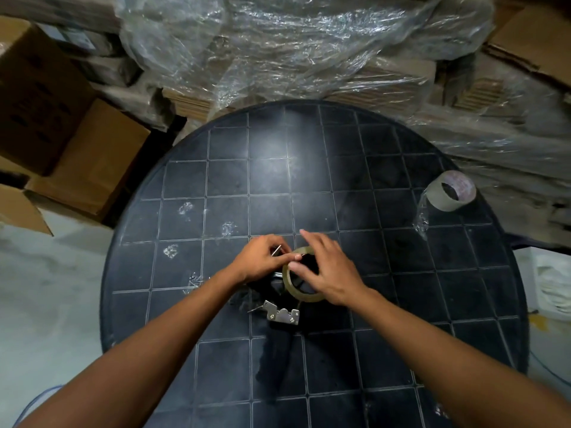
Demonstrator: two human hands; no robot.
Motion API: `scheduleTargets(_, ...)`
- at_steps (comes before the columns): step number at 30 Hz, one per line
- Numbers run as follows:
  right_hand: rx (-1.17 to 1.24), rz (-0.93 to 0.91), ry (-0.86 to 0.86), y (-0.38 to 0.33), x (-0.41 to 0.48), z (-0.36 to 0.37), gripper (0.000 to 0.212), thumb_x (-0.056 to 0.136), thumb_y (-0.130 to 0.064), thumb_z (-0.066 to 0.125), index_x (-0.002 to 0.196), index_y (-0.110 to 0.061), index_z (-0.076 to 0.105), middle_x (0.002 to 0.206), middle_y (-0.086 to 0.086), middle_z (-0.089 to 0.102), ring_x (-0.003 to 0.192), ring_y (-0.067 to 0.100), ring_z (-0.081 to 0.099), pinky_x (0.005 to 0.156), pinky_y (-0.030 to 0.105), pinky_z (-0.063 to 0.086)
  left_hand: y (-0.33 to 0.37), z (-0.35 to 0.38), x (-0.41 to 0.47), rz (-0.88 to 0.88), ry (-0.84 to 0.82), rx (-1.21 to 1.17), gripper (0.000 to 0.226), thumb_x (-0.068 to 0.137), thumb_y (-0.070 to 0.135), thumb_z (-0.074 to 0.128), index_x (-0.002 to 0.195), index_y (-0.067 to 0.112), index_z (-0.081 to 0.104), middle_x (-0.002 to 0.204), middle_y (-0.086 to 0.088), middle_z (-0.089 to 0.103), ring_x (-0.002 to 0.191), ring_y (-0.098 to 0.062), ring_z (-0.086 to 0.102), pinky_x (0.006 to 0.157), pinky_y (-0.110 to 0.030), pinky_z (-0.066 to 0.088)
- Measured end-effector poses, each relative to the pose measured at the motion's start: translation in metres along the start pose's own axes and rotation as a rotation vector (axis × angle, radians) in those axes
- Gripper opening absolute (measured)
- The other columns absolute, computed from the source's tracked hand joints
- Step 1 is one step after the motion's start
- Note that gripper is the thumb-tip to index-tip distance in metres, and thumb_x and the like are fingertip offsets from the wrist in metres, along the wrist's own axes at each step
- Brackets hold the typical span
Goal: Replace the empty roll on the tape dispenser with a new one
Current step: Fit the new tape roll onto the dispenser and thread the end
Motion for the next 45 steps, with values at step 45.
scheduleTargets(45, -0.350, -0.187, 0.058, -0.046, -0.026, 0.034, 0.066, 0.087, -0.062, 0.037, 0.141, -0.025, 0.050, 0.149, -0.003, 0.049, 0.142, 0.027, 0.035, 0.114, 0.062, 0.020, -0.056, 0.010, -0.156, 0.034, 0.263, 0.021, 0.048, 0.073, 0.019, 0.059, 0.120, 0.026, 0.059, 0.115, 0.015, 0.053, 0.084, 0.005, 0.053, 0.070, -0.013, 0.046)
Point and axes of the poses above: each hand's wrist, its own x-axis towards the middle knuckle, its own z-axis out of the palm, y = z × x, the point moved 6 cm from there along x, towards the middle knuckle
